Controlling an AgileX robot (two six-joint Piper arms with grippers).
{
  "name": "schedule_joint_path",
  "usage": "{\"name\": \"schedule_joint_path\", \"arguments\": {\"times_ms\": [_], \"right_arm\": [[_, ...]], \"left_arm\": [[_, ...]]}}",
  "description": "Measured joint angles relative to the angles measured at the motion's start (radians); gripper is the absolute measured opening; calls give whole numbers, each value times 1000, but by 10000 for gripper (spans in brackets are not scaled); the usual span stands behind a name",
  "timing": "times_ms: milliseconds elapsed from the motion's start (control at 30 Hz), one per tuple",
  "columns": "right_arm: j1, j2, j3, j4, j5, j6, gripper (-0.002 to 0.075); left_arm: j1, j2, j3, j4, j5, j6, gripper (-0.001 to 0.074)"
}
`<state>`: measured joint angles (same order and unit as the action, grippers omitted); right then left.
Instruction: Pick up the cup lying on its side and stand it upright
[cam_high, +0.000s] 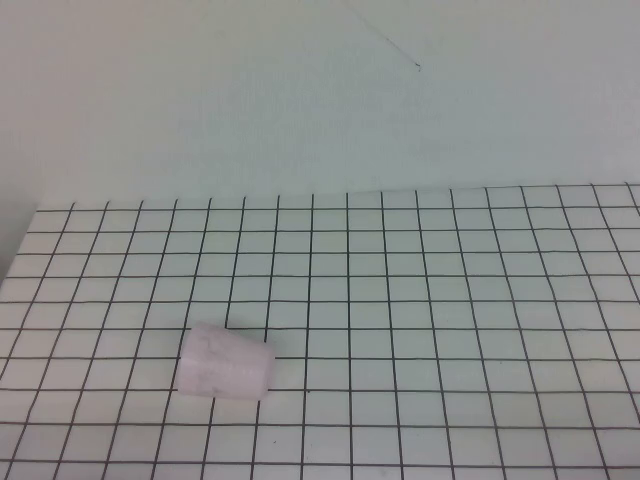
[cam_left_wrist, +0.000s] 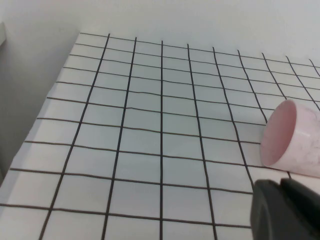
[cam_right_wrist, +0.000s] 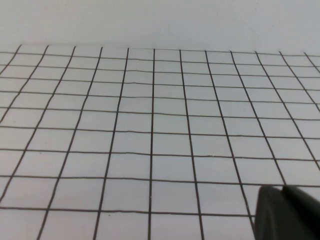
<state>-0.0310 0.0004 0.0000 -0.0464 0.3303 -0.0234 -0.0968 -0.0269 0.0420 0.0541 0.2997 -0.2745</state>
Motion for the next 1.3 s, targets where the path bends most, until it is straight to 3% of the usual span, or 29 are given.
{"name": "schedule_joint_path", "arguments": {"times_ms": [1033,1167,1300], "right_arm": [[0,0,0,0,0,0,-1],[0,0,0,0,-7,0,-1],[0,0,0,0,-68,0,-1]], "left_arm": [[0,0,0,0,-2,34,0],[0,0,0,0,-47,34,0],[0,0,0,21,-203,61,1]]}}
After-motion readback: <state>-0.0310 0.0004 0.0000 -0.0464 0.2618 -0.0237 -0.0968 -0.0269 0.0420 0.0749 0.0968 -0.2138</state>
